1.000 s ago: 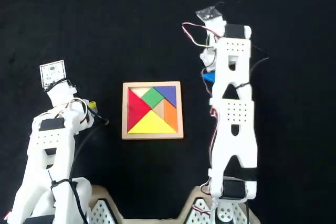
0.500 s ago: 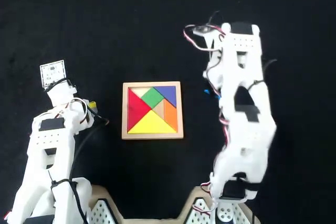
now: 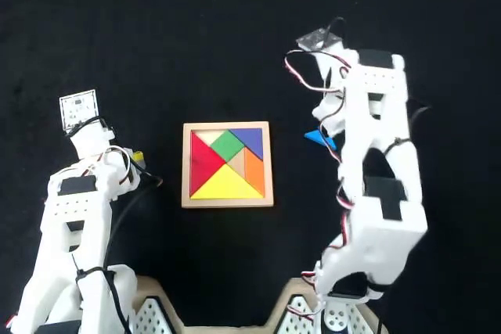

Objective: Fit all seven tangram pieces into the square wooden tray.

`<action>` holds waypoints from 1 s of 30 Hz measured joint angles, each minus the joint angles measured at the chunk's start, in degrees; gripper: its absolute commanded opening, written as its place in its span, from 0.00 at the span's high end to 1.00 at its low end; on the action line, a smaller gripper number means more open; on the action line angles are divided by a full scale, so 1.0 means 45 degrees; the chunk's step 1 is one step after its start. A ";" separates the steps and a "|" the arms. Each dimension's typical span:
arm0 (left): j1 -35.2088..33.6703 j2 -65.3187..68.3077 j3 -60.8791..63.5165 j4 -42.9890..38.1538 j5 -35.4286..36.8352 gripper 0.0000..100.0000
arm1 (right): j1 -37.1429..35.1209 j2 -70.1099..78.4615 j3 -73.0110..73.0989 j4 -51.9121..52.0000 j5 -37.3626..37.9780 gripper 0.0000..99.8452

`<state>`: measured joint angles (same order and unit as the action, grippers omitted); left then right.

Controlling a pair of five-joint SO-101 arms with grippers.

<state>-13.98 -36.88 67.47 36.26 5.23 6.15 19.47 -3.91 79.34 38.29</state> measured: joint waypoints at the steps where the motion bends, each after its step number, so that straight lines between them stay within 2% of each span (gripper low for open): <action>1: 0.0000 0.0000 0.0000 0.0000 0.0000 0.77 | -0.0059 0.0352 0.0000 -0.0234 0.0195 0.79; 10: 0.0000 0.0000 0.0000 0.0000 0.0000 0.77 | -0.0449 0.1563 0.0000 -0.0762 0.1758 0.79; 24: 0.0000 0.0000 0.0000 0.0000 0.0000 0.77 | -0.0449 0.1621 -0.0840 -0.0762 0.1934 0.79; 30: 0.0000 0.0000 0.0000 0.0000 0.0000 0.77 | -0.0391 0.2833 -0.1348 -0.0742 0.2247 0.79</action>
<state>-13.98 -36.88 67.47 36.26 5.23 4.40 32.22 -9.98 76.00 48.40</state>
